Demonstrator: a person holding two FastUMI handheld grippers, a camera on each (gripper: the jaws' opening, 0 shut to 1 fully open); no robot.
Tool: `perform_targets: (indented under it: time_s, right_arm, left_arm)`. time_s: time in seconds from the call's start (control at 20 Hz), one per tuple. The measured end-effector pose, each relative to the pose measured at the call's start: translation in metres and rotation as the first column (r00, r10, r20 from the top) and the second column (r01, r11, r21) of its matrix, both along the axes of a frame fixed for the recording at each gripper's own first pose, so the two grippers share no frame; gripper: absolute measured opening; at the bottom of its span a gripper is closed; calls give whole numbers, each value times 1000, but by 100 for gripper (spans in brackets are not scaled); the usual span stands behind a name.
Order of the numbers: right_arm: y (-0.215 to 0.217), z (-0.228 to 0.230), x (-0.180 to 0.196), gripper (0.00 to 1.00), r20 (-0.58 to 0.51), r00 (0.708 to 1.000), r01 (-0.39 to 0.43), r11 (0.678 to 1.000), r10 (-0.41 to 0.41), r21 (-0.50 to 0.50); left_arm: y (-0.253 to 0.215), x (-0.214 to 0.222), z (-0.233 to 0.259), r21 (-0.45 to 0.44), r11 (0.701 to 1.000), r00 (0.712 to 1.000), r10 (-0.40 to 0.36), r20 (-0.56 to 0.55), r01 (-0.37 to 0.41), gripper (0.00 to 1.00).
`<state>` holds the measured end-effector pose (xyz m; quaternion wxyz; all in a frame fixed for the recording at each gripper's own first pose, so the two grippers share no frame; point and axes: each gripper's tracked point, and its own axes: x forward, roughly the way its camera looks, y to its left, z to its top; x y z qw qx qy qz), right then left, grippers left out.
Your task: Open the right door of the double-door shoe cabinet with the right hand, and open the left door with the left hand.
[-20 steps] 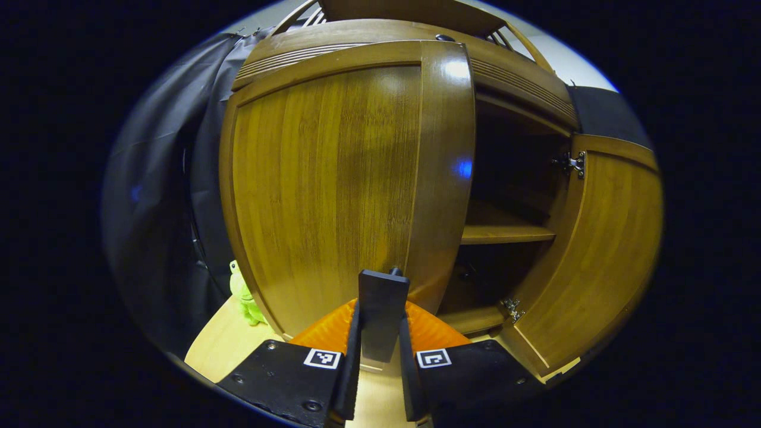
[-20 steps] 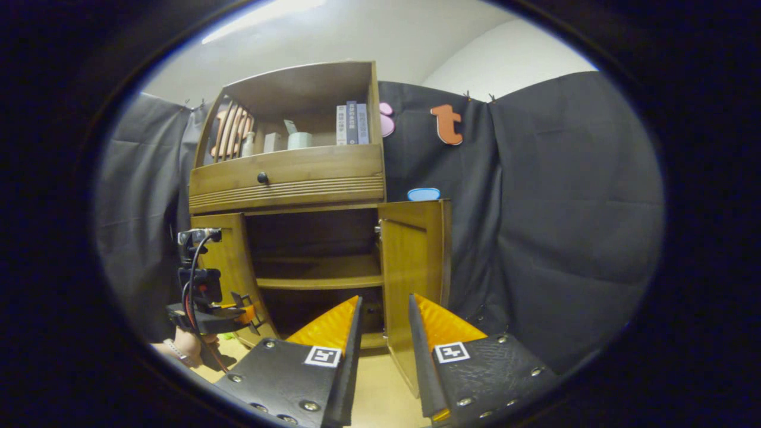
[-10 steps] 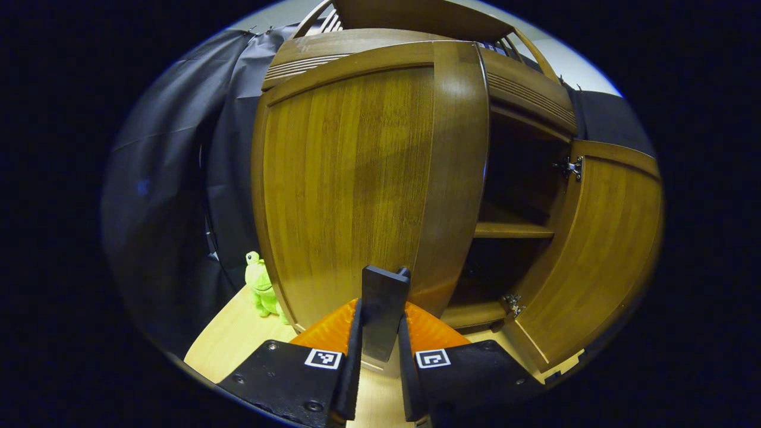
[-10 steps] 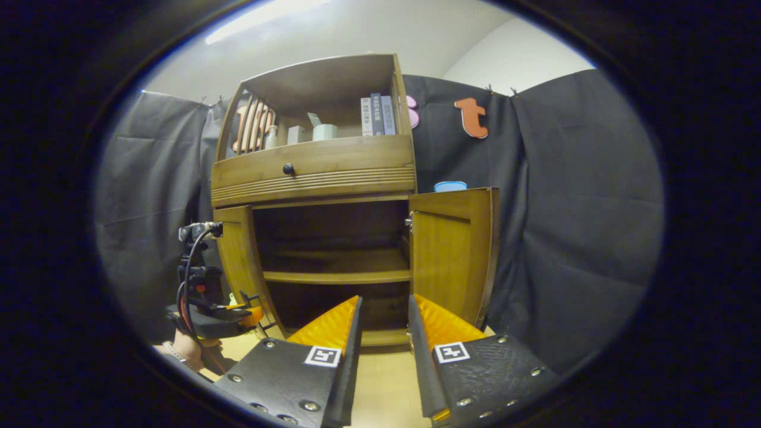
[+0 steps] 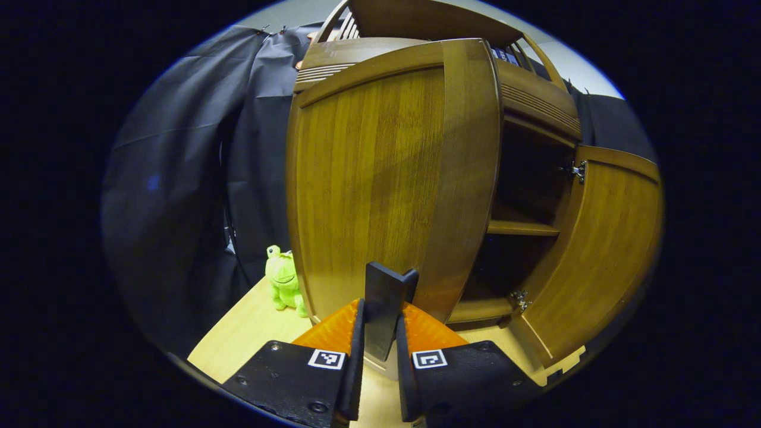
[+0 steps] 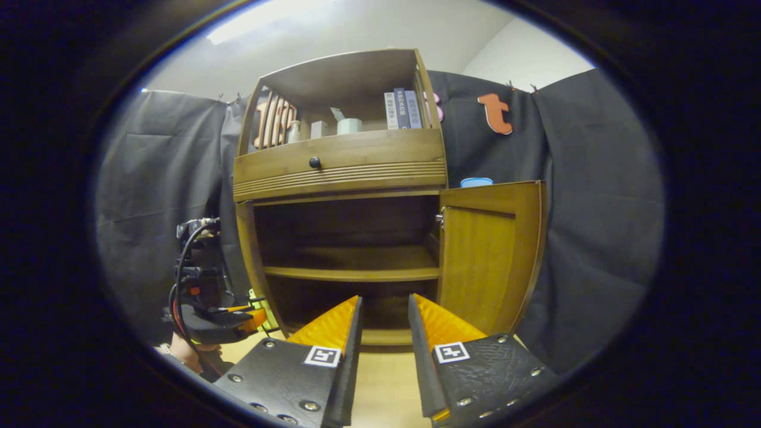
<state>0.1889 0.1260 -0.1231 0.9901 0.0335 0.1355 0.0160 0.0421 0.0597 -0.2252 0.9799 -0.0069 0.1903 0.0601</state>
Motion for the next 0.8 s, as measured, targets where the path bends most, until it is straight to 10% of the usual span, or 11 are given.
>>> perform_targets:
  time_s: [0.8]
  right_arm:
    - [32,-13,1,43,-17,995,-97,994,98,44]
  left_arm:
    - [50,-45,7,18,993,993,115,-12,-115,17]
